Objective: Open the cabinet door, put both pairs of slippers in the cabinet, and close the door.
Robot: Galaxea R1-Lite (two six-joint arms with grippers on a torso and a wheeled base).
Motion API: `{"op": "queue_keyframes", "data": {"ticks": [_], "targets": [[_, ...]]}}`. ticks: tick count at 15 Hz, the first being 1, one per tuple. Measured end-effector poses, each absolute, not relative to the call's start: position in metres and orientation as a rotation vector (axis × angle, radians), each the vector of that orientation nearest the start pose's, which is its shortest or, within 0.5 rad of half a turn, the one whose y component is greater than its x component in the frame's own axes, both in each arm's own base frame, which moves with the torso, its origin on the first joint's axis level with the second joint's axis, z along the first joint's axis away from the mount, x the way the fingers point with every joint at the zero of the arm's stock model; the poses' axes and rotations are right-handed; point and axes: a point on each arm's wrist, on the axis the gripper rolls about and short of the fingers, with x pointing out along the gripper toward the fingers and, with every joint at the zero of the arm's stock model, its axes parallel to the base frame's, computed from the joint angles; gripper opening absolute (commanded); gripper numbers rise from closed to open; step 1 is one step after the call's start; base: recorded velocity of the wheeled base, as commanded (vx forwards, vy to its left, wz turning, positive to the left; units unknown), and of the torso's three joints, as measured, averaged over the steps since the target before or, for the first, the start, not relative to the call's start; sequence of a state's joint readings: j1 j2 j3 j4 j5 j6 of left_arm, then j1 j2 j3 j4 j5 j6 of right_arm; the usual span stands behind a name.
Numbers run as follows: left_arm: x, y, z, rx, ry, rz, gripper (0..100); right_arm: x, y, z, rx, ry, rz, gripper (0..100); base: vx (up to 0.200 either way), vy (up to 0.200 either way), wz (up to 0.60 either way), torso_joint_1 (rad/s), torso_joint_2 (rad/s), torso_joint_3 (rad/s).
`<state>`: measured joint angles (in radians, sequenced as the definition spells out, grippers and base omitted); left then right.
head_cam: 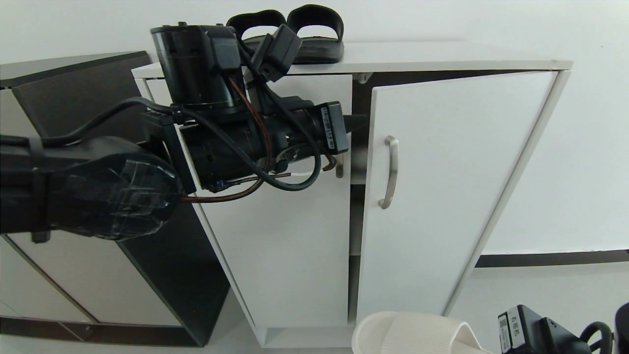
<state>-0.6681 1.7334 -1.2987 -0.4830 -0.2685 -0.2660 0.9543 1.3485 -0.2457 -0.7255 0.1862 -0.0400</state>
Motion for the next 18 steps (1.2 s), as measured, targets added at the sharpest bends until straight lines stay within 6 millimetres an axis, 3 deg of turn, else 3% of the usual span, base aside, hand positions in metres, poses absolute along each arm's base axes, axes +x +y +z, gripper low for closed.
{"op": "queue_keyframes", "data": {"ticks": [3, 8, 12, 14, 18], "targets": [[0.27, -0.223, 0.292, -0.267, 0.087, -0.941, 0, 0.093, 0.144, 0.128, -0.207, 0.36, 1.157, 0, 0.0, 0.0, 0.0, 0.0, 0.0, 0.0], [0.267, -0.231, 0.288, -0.274, 0.09, -0.956, 0, 0.088, 0.144, 0.124, -0.22, 0.373, 1.182, 0, -0.2, 0.0, 0.0, 0.004, 0.0, 0.001], [0.246, -0.257, 0.282, -0.267, 0.109, -1.049, 0, 0.083, 0.144, 0.122, -0.252, 0.364, 1.212, 0, -0.2, 0.0, 0.0, 0.0, 0.0, 0.004], [0.236, -0.279, 0.278, -0.266, 0.107, -1.11, 0, 0.081, 0.144, 0.121, -0.257, 0.366, 1.221, 0, -0.2, 0.0, 0.0, 0.0, 0.0, 0.005], [0.24, -0.294, 0.27, -0.288, 0.053, -1.101, 0, 0.082, 0.145, 0.122, -0.246, 0.363, 1.218, 0, -0.1, 0.0, 0.0, 0.0, 0.0, 0.002]]}}
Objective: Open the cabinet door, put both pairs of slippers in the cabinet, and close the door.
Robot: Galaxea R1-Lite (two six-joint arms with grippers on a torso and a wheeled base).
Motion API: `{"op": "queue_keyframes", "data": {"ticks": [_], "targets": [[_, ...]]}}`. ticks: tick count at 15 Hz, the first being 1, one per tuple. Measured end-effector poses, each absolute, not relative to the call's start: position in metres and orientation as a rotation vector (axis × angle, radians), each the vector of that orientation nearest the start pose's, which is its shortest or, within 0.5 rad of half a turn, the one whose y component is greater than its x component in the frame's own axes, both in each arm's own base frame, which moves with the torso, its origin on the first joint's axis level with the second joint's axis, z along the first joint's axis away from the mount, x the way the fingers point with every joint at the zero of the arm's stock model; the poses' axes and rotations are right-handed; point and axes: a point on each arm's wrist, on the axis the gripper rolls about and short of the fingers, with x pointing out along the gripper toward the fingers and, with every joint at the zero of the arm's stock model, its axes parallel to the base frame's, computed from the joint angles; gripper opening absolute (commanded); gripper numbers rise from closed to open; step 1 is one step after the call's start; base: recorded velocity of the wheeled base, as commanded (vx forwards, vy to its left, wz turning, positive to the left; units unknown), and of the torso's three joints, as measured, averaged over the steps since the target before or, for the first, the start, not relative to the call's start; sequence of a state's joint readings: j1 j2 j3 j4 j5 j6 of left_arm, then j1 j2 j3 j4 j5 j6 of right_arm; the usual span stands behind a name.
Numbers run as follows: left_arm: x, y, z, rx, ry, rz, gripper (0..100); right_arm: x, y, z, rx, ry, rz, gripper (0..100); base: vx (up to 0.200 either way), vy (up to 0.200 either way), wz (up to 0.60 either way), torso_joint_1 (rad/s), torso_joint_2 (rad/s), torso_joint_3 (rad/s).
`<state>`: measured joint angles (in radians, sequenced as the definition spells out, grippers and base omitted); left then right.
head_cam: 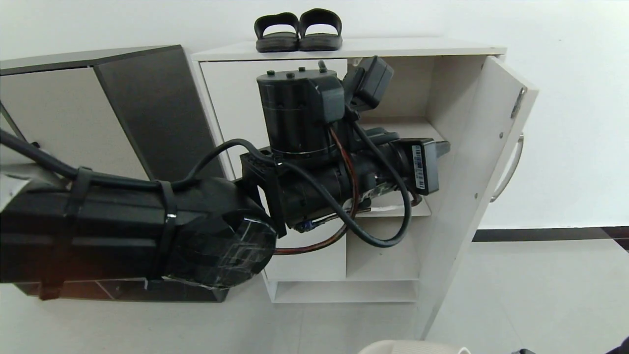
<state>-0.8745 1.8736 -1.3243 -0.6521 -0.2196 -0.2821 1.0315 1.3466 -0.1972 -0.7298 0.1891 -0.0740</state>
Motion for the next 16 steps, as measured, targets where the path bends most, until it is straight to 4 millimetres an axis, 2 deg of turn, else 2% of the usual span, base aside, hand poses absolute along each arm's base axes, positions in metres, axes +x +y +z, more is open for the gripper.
{"op": "queue_keyframes", "data": {"ticks": [2, 4, 5, 7, 9, 12, 14, 16], "targets": [[0.243, -0.286, 0.271, -0.299, 0.025, -1.028, 0, 0.088, 0.148, 0.124, -0.239, 0.361, 1.191, 0, 0.0, 0.0, 0.0, 0.0, 0.0, 0.0], [0.244, -0.269, 0.274, -0.3, 0.018, -0.967, 0, 0.101, 0.15, 0.128, -0.207, 0.37, 1.105, 0, 0.0, 0.0, 0.0, 0.0, 0.0, 0.0], [0.241, -0.253, 0.278, -0.302, 0.011, -0.936, 0, 0.11, 0.154, 0.13, -0.164, 0.385, 1.019, 0, 0.0, 0.0, 0.0, 0.0, 0.0, 0.0], [0.221, -0.213, 0.289, -0.308, -0.015, -0.887, 0, 0.124, 0.163, 0.133, -0.128, 0.396, 0.892, 0, 0.0, 0.0, 0.0, 0.0, 0.0, 0.0], [0.192, -0.165, 0.294, -0.297, -0.01, -0.809, 0, 0.135, 0.171, 0.134, -0.123, 0.385, 0.82, 0, 0.0, 0.0, 0.0, 0.0, 0.0, 0.0], [0.125, -0.087, 0.291, -0.247, 0.029, -0.569, 0, 0.159, 0.184, 0.133, -0.08, 0.373, 0.611, 0, 0.0, 0.0, 0.0, 0.0, 0.0, 0.0], [0.077, -0.04, 0.274, -0.197, 0.068, -0.329, 0, 0.177, 0.195, 0.133, -0.036, 0.351, 0.469, 0, 0.0, 0.0, 0.0, 0.0, 0.0, 0.0], [0.035, -0.006, 0.244, -0.154, 0.063, -0.041, 0, 0.19, 0.203, 0.128, -0.032, 0.345, 0.389, 0, 0.0, 0.0, 0.0, 0.0, 0.0, 0.0]]}}
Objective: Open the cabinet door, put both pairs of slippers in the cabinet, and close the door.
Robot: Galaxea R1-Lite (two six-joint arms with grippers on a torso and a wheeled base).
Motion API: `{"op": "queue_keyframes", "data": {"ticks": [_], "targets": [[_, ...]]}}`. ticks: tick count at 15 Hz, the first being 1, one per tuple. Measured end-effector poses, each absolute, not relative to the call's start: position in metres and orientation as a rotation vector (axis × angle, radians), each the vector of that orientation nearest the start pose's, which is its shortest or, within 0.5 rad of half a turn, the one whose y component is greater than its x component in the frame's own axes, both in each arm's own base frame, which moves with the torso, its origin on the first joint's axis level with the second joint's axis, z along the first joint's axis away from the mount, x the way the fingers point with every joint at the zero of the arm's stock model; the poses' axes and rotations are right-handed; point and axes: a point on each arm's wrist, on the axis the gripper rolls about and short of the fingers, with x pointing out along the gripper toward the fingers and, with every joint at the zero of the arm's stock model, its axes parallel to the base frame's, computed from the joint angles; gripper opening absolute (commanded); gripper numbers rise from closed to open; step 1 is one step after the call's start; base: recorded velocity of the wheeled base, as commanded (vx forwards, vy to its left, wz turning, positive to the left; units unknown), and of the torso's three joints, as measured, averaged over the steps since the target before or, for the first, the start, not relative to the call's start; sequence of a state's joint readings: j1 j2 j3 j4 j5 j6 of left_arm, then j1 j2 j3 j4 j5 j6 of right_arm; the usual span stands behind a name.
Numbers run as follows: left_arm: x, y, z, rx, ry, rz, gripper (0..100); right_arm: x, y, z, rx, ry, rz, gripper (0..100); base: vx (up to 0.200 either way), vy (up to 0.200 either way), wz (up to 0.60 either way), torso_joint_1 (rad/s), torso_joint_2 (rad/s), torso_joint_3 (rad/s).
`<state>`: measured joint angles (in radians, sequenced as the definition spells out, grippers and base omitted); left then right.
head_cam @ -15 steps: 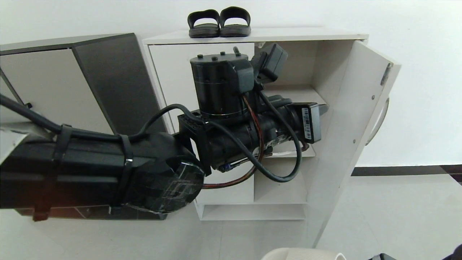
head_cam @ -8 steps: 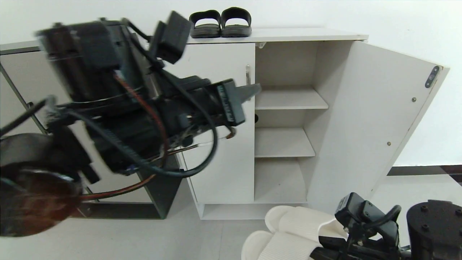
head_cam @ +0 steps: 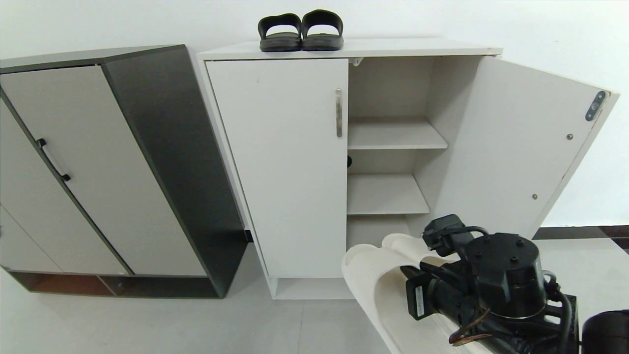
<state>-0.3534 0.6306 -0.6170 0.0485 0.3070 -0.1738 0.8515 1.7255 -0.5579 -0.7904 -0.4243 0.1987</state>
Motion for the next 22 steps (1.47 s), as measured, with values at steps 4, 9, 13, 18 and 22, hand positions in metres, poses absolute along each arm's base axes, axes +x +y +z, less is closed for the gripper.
{"op": "queue_keyframes", "data": {"ticks": [4, 9, 13, 18, 22], "targets": [[-0.015, 0.008, 0.15, -0.019, 0.103, 0.362, 0, 0.196, 0.208, 0.121, -0.045, 0.361, 0.377, 0, 0.0, 0.0, 0.0, 0.0, 0.0, 0.0], [-0.015, 0.0, 0.085, -0.015, 0.067, 0.106, 0, 0.195, 0.21, 0.117, -0.055, 0.373, 0.383, 0, 0.0, 0.0, 0.0, 0.0, 0.0, 0.0], [-0.021, 0.001, 0.077, 0.057, 0.026, 0.059, 0, 0.191, 0.214, 0.117, -0.06, 0.374, 0.401, 0, 0.0, 0.0, 0.0, 0.0, 0.0, 0.0], [-0.023, 0.001, 0.076, 0.008, 0.001, 0.023, 0, 0.199, 0.229, 0.136, -0.016, 0.276, 0.324, 0, 0.0, 0.0, 0.0, 0.0, 0.0, 0.0], [-0.023, 0.001, 0.076, 0.008, -0.002, 0.022, 0, 0.206, 0.24, 0.143, 0.0, 0.234, 0.266, 0, 0.0, -0.1, 0.0, 0.0, 0.0, 0.002]]}}
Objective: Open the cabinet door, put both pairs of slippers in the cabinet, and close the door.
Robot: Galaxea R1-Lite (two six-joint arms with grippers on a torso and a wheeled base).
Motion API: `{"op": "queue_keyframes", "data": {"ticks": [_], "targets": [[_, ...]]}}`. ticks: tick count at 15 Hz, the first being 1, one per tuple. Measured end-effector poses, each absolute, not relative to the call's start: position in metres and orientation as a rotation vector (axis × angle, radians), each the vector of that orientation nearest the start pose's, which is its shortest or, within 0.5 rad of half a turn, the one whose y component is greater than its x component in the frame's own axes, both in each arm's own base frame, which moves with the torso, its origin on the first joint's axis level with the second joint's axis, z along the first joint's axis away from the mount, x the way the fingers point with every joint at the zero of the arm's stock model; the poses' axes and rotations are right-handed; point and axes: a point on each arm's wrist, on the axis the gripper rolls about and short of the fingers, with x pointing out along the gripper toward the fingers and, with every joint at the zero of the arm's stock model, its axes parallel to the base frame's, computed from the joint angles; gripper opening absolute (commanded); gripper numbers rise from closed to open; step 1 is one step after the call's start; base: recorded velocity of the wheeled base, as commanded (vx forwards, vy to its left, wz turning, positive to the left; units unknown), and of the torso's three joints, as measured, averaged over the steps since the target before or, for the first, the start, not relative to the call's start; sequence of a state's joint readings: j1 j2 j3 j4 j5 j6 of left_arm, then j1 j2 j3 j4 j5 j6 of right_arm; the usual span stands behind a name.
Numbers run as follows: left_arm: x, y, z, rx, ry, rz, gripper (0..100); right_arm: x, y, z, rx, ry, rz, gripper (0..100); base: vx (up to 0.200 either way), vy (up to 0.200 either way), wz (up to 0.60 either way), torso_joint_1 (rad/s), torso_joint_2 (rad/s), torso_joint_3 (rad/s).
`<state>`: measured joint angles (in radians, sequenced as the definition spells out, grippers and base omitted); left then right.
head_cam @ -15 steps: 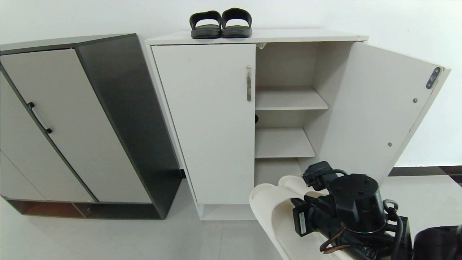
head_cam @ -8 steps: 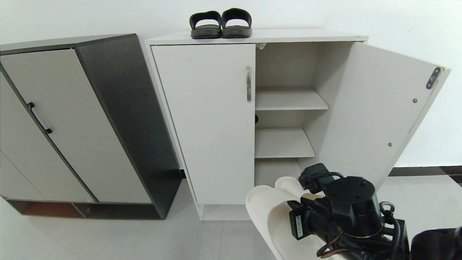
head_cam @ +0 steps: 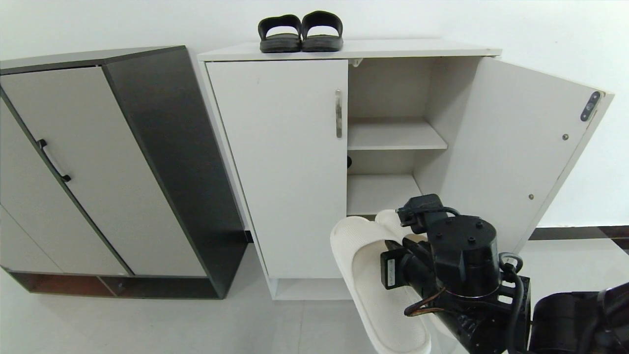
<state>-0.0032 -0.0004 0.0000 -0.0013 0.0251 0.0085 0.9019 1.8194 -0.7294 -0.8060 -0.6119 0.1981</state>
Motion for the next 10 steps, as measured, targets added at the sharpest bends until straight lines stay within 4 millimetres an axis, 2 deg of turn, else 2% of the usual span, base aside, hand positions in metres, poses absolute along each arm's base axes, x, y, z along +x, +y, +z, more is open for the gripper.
{"op": "queue_keyframes", "data": {"ticks": [3, 5, 10], "targets": [[-0.023, 0.001, 0.076, 0.008, -0.001, 0.02, 0, 0.209, 0.247, 0.135, -0.016, 0.248, 0.263, 0, 0.0, -0.2, 0.0, 0.004, 0.0, 0.001], [-0.023, 0.001, 0.076, 0.008, -0.002, 0.021, 0, 0.213, 0.252, 0.137, -0.007, 0.238, 0.262, 0, 0.0, -0.2, 0.0, 0.005, 0.0, 0.005], [-0.023, 0.001, 0.076, 0.008, -0.002, 0.02, 0, 0.232, 0.273, 0.132, 0.042, 0.216, 0.205, 0, 0.0, 0.0, 0.0, 0.0, 0.0, 0.0]]}}
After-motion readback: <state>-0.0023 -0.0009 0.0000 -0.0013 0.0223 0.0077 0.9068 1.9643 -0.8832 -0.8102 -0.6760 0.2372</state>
